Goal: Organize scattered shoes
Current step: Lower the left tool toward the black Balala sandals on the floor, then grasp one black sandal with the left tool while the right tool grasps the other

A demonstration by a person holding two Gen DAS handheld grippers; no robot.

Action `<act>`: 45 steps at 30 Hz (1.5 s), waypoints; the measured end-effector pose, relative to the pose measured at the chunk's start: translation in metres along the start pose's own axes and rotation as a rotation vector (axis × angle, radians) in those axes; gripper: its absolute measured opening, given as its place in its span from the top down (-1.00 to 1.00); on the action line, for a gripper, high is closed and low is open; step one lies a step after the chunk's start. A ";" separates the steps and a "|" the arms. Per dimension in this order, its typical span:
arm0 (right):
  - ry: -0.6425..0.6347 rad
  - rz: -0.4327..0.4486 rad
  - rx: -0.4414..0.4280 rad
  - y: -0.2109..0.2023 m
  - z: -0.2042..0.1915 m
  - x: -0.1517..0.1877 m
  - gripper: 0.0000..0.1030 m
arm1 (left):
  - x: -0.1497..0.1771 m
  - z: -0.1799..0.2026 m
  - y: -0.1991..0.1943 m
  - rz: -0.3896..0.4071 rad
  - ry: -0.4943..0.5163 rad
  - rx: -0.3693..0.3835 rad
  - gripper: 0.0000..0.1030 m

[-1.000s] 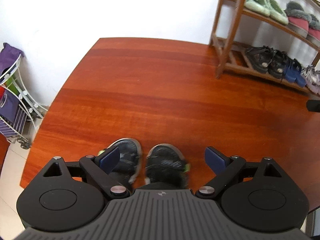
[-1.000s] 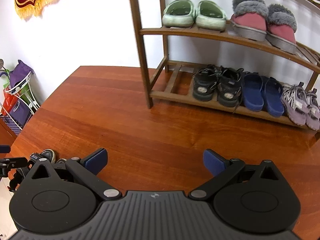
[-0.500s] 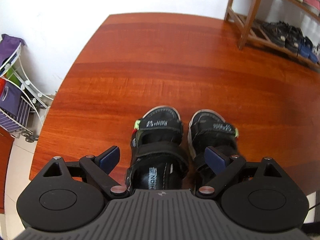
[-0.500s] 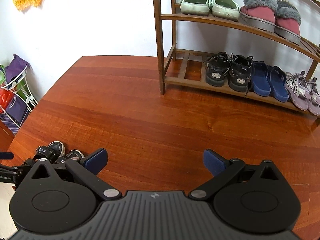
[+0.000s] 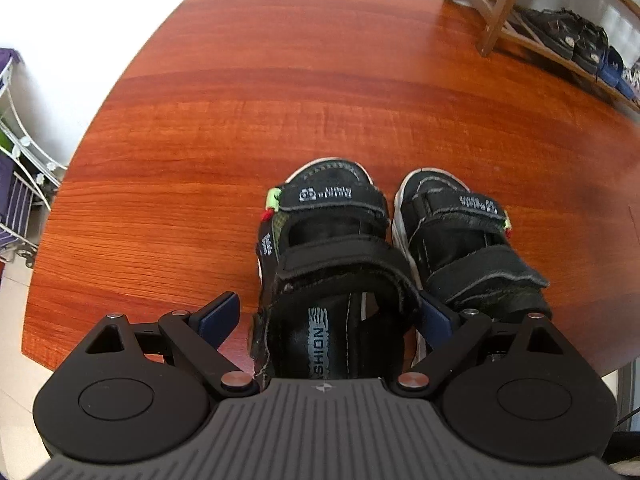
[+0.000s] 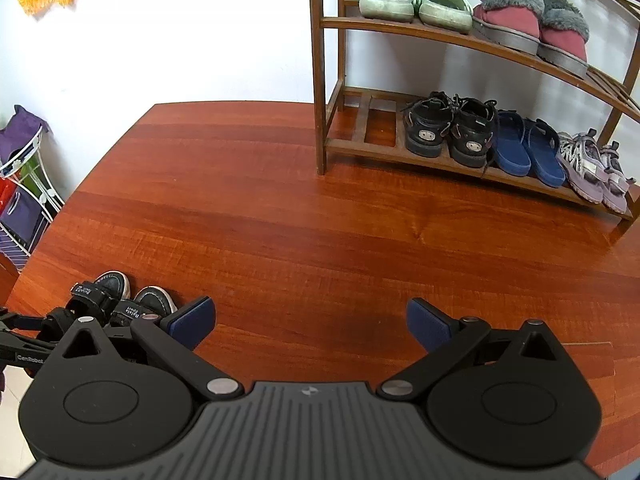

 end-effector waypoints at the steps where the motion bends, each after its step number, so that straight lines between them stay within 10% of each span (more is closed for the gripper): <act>1: 0.000 -0.001 0.001 -0.001 -0.001 0.001 -0.98 | 0.000 0.000 0.001 0.001 -0.002 0.002 -0.80; 32: -0.010 -0.023 -0.016 -0.009 -0.021 0.023 -0.98 | 0.003 -0.018 0.013 0.053 -0.079 -0.010 -0.33; 45: -0.050 -0.080 -0.164 0.020 -0.094 0.045 -0.98 | -0.012 -0.033 -0.030 0.109 -0.166 -0.028 -0.32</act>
Point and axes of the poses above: each gripper's, at about its wrist camera, not at the fingertips, and y roughly the way its jaws point, z to its right, x to its underside, the point moved 10 cm from there along y, roughly the way its jaws point, and after that the axes turned 7 degrees about z, right-handed, at the moved point
